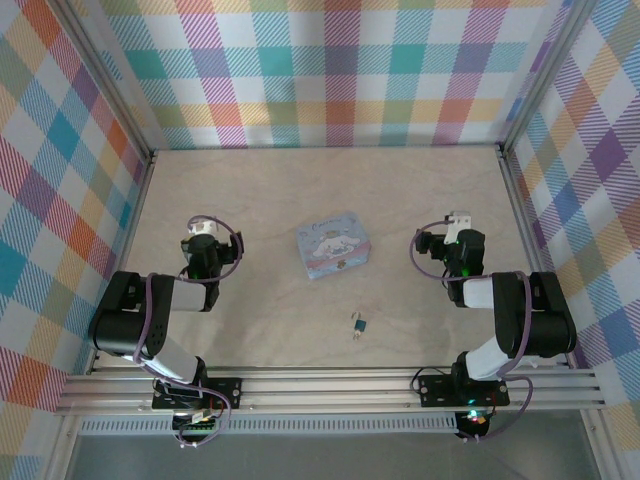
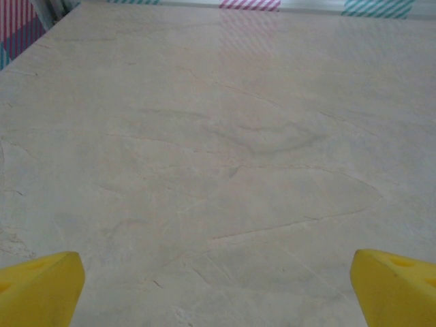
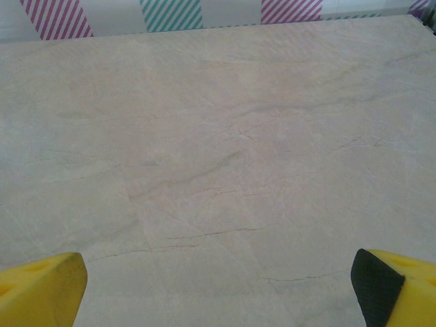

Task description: Unlock a padlock with a key

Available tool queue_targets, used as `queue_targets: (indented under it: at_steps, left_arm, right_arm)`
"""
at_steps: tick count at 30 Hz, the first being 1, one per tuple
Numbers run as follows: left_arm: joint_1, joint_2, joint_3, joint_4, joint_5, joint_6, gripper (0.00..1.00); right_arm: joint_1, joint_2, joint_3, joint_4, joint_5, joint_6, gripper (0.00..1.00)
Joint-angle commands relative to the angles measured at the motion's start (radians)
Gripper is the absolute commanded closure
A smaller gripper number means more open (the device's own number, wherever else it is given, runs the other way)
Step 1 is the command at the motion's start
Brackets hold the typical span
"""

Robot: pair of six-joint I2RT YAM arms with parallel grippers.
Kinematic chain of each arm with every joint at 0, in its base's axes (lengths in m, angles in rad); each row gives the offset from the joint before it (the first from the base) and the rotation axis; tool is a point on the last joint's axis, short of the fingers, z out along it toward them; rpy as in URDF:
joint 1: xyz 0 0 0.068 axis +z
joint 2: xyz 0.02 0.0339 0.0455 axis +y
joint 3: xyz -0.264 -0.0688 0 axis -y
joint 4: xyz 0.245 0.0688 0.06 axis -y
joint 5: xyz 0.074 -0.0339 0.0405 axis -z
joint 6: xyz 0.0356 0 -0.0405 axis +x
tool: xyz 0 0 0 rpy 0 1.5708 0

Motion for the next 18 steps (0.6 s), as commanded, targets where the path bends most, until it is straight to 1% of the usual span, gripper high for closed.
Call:
queue_targets:
  at_steps: [1, 18]
  left_arm:
    - [0.009, 0.001, 0.01, -0.001, 0.016, -0.015, 0.0]
    - [0.01, 0.001, 0.01, -0.001, 0.016, -0.015, 0.0]
  right_arm:
    - [-0.004, 0.001, 0.013, 0.008, -0.016, 0.01, 0.0]
    - [-0.005, 0.003, 0.016, 0.002, -0.02, 0.008, 0.0]
